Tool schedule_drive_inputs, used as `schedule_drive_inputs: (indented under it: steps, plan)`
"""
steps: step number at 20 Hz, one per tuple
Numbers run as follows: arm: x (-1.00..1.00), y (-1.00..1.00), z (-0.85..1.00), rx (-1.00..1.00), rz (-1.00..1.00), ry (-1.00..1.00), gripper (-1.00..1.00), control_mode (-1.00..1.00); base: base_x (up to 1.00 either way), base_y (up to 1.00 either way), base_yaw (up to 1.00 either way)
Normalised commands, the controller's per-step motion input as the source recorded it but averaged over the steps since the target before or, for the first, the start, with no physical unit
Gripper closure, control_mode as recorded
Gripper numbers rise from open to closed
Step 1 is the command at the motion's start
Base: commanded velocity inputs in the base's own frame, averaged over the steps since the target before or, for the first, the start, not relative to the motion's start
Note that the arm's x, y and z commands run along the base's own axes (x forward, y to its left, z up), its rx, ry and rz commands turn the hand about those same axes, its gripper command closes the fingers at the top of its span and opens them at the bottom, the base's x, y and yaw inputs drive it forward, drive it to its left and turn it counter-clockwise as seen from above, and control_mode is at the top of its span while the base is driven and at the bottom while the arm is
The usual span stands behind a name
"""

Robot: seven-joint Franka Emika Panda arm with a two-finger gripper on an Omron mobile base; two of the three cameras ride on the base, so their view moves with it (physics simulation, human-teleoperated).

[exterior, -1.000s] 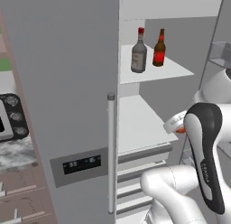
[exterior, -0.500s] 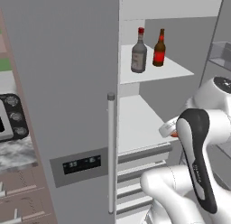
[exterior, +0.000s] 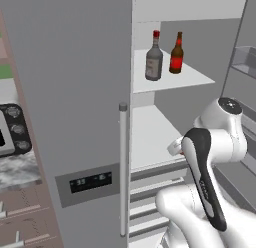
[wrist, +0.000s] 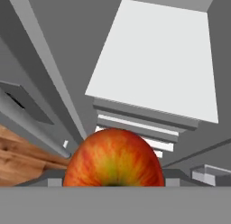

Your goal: Place the beer and liquor on the top shelf of the fridge to keep them out of children's reach, and place the apple on lower shelves for easy access.

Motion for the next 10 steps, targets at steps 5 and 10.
schedule_drive_inputs:
  steps: [5, 10]
  plan:
    - [0.36, -0.04, -0.31, 0.0, 0.0, 0.0, 1.0, -1.0, 0.0, 0.0, 0.0]
    - [0.26, -0.1, -0.31, 0.0, 0.0, 0.0, 1.0, -1.0, 0.0, 0.0, 0.0]
